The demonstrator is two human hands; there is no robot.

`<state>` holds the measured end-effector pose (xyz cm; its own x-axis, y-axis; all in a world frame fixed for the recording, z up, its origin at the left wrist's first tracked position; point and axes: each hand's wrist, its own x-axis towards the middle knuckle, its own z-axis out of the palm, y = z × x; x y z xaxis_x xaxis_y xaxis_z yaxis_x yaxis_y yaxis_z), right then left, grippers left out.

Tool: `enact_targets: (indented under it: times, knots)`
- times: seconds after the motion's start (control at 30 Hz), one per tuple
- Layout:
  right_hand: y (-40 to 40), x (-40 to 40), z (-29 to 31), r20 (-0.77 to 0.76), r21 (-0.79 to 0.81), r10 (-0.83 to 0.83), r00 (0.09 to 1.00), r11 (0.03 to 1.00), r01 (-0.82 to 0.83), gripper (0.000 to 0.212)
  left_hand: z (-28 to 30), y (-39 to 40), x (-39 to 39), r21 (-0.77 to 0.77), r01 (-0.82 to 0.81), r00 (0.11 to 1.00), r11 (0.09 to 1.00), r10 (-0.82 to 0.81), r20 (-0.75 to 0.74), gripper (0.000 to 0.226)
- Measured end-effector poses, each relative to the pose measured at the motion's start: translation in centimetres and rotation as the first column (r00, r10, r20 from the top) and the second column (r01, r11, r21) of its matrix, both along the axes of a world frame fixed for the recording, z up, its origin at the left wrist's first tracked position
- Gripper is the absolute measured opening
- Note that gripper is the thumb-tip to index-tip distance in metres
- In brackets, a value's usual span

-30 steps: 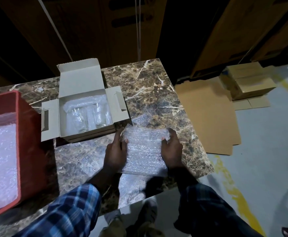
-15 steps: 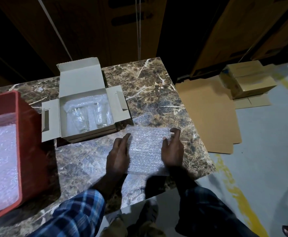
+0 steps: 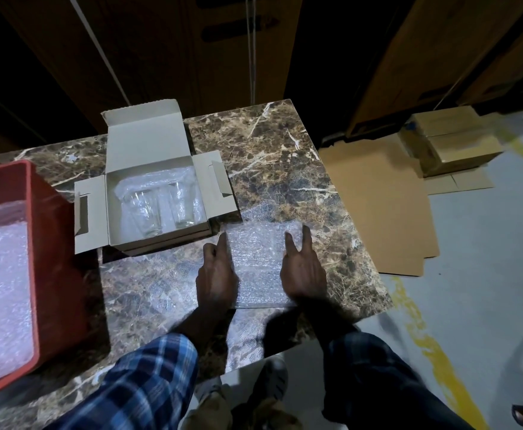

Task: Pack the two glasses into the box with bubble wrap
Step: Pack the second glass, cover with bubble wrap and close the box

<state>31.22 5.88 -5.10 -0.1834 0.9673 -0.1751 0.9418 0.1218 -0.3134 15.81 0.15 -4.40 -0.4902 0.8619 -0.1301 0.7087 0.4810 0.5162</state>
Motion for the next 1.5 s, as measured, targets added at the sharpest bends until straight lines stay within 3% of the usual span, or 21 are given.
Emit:
enact_targets:
  times: [0.2,0.3,0.37,0.47,0.53,0.7,0.83,1.1,1.2,1.3,1.5]
  knots:
    - [-0.1,0.0,0.5,0.076,-0.061,0.059,0.995,0.997,-0.054,0.059,0.1,-0.1,0.0,-0.013,0.022,0.999,1.0,-0.023,-0.028,0.075]
    - [-0.5,0.0,0.2,0.085,-0.038,0.028,0.996,0.999,-0.025,0.056,0.9,0.1,0.4,-0.011,-0.008,1.0,1.0,0.007,-0.018,0.065]
    - [-0.7,0.0,-0.2,0.102,0.076,-0.007,0.995,0.997,-0.001,0.054,1.3,-0.3,0.7,0.05,0.012,0.996,0.999,-0.007,-0.09,0.057]
    - [-1.0,-0.5,-0.6,0.145,0.187,0.033,0.989,0.98,-0.061,0.055,0.4,-1.3,1.0,0.128,0.205,0.933,0.97,-0.154,-0.325,0.053]
    - [-1.3,-1.2,-1.0,0.122,0.198,0.113,0.986,0.971,-0.136,0.054,-0.4,-1.3,1.2,0.115,0.348,0.882,0.93,-0.283,-0.377,0.054]
    - [-1.3,-1.7,-2.6,0.043,0.115,0.305,0.951,0.944,-0.308,0.058,-2.7,0.3,0.5,0.022,0.451,0.859,0.892,-0.428,-0.28,0.062]
    - [-0.8,-0.9,-3.4,0.032,0.113,0.307,0.951,0.944,-0.309,0.059,-3.8,0.7,-0.5,-0.018,0.493,0.838,0.87,-0.48,-0.259,0.06]
    - [-0.8,1.7,-3.3,0.049,0.198,0.142,0.989,0.969,-0.149,0.071,-3.8,-0.1,-1.6,-0.02,0.412,0.871,0.911,-0.401,-0.284,0.062]
    - [-1.9,1.5,-3.2,0.058,0.329,0.293,0.954,0.897,-0.296,0.062,-2.8,-1.2,-1.1,0.03,0.5,0.822,0.866,-0.463,-0.332,0.059]
    - [-3.6,0.6,-3.8,0.061,0.346,0.396,0.916,0.853,-0.392,0.058,-3.0,-2.5,0.4,0.052,0.55,0.802,0.834,-0.509,-0.314,0.057]
    - [-3.9,2.4,-4.0,0.088,0.255,0.341,0.936,0.901,-0.352,0.064,-3.7,-3.9,-0.2,-0.06,0.558,0.775,0.827,-0.546,-0.318,0.06]
